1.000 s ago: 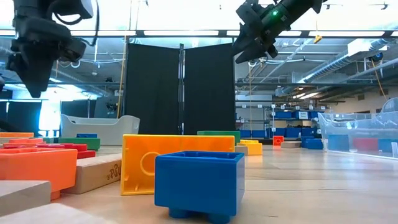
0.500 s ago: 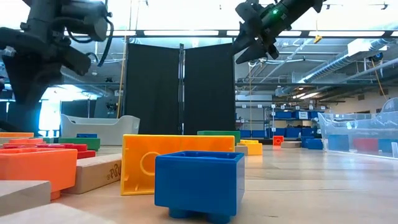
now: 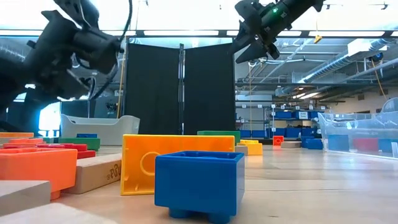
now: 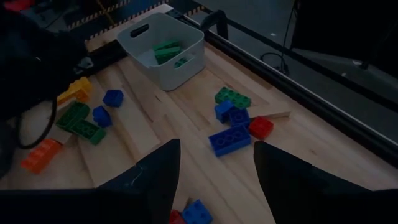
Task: Sort blocks by size
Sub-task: Put the large yellow game piece into the gray bin
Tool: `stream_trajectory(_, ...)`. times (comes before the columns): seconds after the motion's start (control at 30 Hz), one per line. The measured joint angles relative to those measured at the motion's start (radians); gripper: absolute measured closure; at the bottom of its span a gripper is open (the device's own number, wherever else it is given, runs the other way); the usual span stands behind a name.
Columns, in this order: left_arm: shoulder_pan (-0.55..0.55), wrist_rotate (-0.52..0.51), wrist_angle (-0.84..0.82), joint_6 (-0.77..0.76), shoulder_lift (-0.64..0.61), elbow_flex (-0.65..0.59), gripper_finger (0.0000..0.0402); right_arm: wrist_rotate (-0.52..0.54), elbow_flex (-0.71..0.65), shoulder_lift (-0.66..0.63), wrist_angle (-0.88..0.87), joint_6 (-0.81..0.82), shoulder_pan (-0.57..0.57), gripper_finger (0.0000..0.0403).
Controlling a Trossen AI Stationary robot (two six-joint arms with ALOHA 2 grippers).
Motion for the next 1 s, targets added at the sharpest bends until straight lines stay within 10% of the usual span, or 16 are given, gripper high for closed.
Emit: stream_trajectory(1.0,0.001,-0.194,0.152,0.086,0.229,0.070,0.0009,0.000,0.000,0.000,-0.003,-0.038,0.000,0.0183)
